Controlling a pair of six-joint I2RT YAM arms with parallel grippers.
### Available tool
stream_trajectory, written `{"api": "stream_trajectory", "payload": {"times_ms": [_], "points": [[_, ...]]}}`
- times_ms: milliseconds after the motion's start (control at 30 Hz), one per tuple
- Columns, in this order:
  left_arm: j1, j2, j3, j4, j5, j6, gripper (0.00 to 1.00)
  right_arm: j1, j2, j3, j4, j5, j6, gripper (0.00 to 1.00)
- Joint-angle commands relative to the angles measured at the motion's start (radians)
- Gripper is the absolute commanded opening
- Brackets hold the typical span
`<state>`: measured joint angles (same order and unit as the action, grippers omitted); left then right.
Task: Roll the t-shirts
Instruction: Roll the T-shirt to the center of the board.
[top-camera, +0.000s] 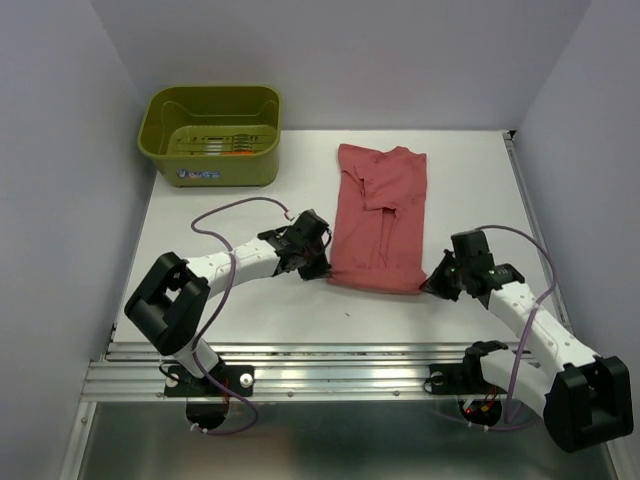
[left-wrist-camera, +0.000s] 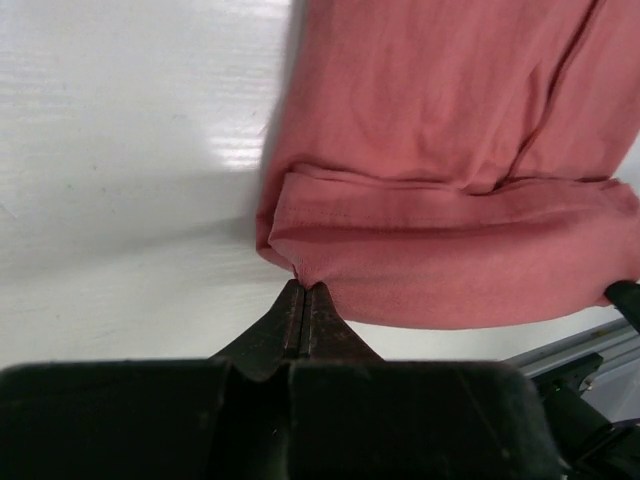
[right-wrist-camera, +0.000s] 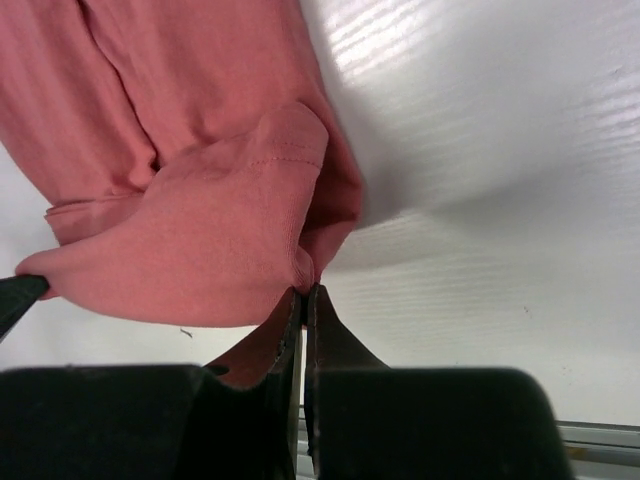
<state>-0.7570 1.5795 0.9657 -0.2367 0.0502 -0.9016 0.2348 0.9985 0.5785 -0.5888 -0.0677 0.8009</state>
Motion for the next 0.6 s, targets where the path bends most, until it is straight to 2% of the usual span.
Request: {"api": "stream_trajectory", "payload": {"times_ms": [0,200,267,367,467,567], "points": [[0.005,-0.064,-0.079,-0.007,0.011,0.033,0.00,-0.006,-0.081,-0.069,-0.025,-0.050,0.014,0.01],[0.005,-0.087,-0.139,-0.003,0.020,0.053,0.00,-0.006,-0.124,-0.121,-0.048,-0.081,0.015,0.01],[0.005,-0.084,-0.137,-0.012,0.016,0.059,0.00,-0.006,-0.121,-0.121,-0.051,-0.090,0.011,0.16],[0.005,-0.087,-0.137,-0.016,0.010,0.064,0.00,-0.006,-0.110,-0.106,-0.057,-0.089,0.008,0.48],[0.005,-0.101,-0.142,-0.023,0.000,0.075,0.00,-0.006,-0.127,-0.068,-0.069,-0.061,0.006,0.62],[0.005,-0.107,-0.148,-0.029,-0.003,0.082,0.00,-0.006,-0.146,-0.037,-0.063,-0.044,0.000,0.64]]}}
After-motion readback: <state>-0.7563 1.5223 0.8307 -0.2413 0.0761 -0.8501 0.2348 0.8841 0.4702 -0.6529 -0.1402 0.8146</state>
